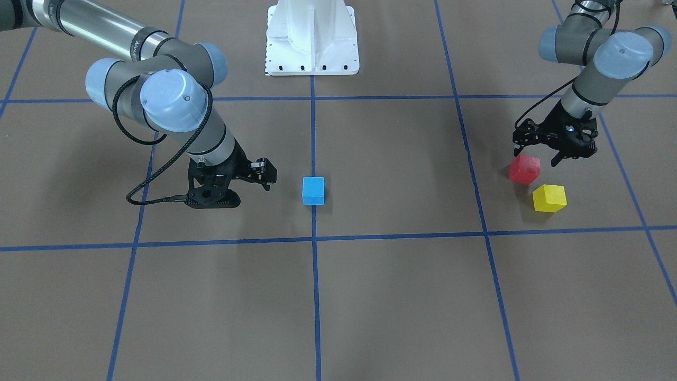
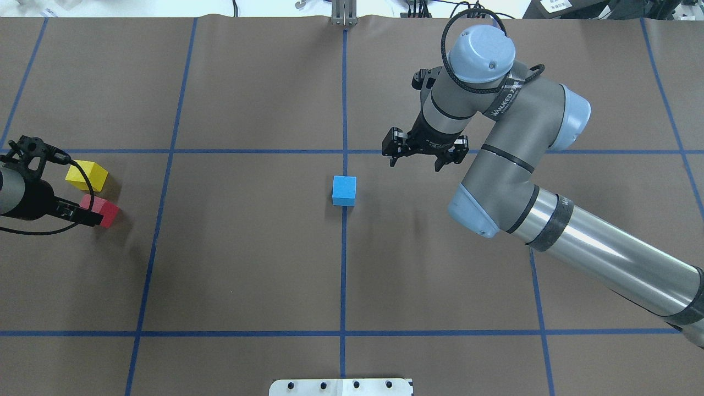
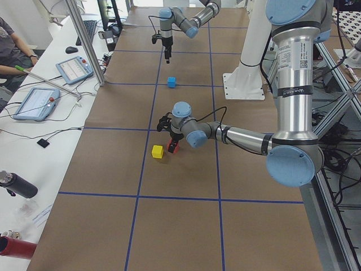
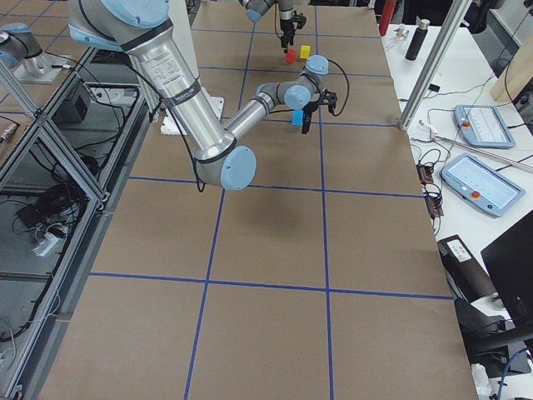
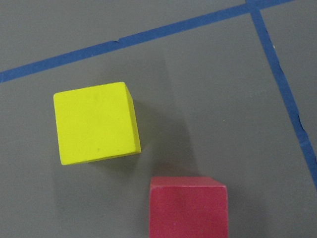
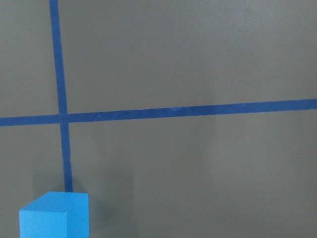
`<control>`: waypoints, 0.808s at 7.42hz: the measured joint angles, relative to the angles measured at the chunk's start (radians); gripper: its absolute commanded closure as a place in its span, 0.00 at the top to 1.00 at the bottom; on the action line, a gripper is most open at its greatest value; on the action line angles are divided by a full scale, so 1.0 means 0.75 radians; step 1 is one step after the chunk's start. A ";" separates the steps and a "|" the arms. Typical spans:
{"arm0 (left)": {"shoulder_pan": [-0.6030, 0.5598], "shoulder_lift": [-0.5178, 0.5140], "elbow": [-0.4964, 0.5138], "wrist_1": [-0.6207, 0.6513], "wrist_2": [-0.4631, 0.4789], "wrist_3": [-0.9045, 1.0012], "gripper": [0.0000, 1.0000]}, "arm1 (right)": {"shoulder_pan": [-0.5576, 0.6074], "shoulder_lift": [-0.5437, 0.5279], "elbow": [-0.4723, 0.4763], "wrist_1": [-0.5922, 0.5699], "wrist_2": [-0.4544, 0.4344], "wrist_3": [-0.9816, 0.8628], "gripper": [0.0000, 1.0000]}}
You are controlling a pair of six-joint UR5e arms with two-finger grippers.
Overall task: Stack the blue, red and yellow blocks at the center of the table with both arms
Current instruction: 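Open the right gripper and raise it while the left gripper reaches the red cube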
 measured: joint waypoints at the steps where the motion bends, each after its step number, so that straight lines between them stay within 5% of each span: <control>1: 0.004 -0.007 0.007 0.004 0.003 0.015 0.99 | 0.003 -0.019 0.015 0.000 -0.001 -0.001 1.00; 4: 0.007 -0.039 0.030 0.033 0.006 0.021 0.95 | 0.006 -0.069 0.057 0.001 -0.006 -0.001 1.00; 6: 0.008 -0.064 0.036 0.078 0.006 0.021 0.52 | 0.005 -0.076 0.066 0.001 -0.012 -0.001 1.00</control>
